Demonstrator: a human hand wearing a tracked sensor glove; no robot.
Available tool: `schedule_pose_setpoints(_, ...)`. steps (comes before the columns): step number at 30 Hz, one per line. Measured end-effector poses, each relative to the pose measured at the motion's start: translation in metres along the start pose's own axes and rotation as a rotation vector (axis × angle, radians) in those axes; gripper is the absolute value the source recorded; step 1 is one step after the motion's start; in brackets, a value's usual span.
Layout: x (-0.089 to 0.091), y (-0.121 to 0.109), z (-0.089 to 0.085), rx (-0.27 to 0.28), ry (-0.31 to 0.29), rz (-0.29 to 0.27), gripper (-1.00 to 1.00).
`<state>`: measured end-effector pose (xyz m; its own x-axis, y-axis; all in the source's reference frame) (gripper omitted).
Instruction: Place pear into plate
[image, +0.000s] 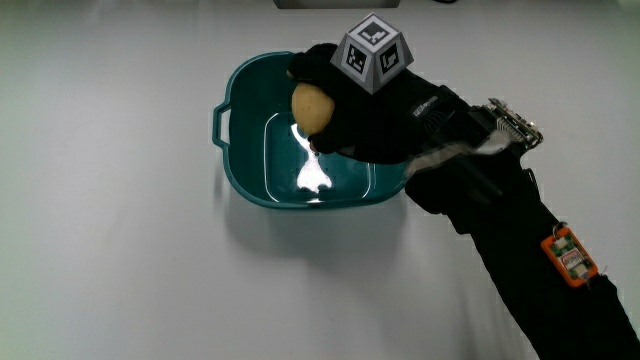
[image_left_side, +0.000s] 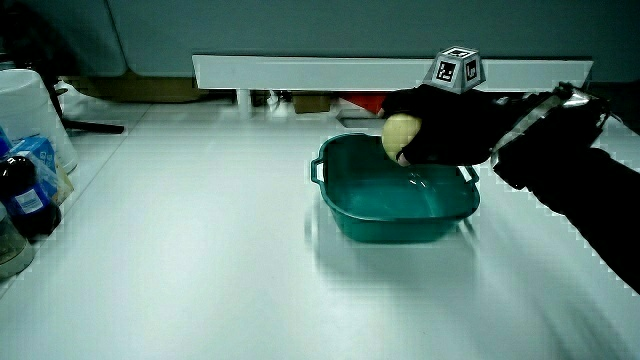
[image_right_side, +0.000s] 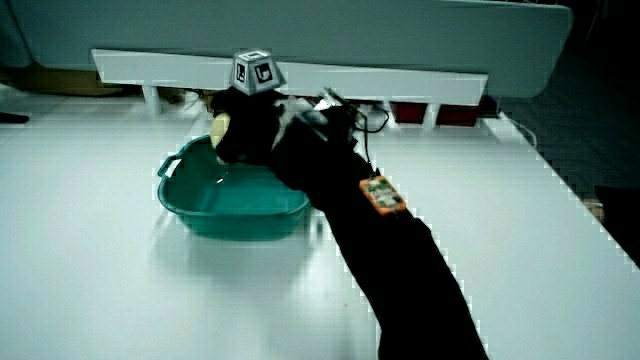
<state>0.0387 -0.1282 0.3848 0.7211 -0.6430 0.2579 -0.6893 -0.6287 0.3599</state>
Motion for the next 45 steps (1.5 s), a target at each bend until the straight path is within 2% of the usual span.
schedule_pose_setpoints(3, 0.008, 0.006, -0.003, -0.013, 0.028, -0.029, 0.0)
schedule_pose_setpoints(7, 0.013, 0.009, -0.013, -0.005, 0.03, -0.064, 0.0)
schedule_pose_setpoints(10, 0.014, 0.013, -0.025, -0.007, 0.017, -0.094, 0.0)
schedule_pose_setpoints(13, 0.016, 0.018, -0.041, -0.029, 0.041, -0.1, 0.0)
schedule_pose_setpoints(16, 0.016, 0.025, -0.054, -0.041, 0.03, -0.133, 0.0)
schedule_pose_setpoints(19, 0.017, 0.033, -0.069, -0.082, 0.043, -0.141, 0.0)
schedule_pose_setpoints(20, 0.017, 0.036, -0.074, -0.088, 0.024, -0.159, 0.0)
schedule_pose_setpoints(23, 0.019, 0.04, -0.086, -0.123, 0.05, -0.168, 0.0)
schedule_pose_setpoints(27, 0.021, 0.047, -0.106, -0.163, 0.017, -0.193, 0.0)
schedule_pose_setpoints(28, 0.023, 0.047, -0.109, -0.181, 0.026, -0.201, 0.0)
schedule_pose_setpoints(31, 0.023, 0.046, -0.112, -0.174, 0.026, -0.198, 0.0)
schedule_pose_setpoints(35, 0.028, 0.048, -0.123, -0.215, 0.052, -0.209, 0.0)
schedule_pose_setpoints(38, 0.03, 0.046, -0.129, -0.209, 0.044, -0.224, 0.0)
schedule_pose_setpoints(43, 0.031, 0.046, -0.128, -0.223, 0.041, -0.223, 0.0)
schedule_pose_setpoints(44, 0.031, 0.044, -0.126, -0.204, 0.037, -0.23, 0.0)
schedule_pose_setpoints(45, 0.032, 0.045, -0.129, -0.218, 0.049, -0.223, 0.0)
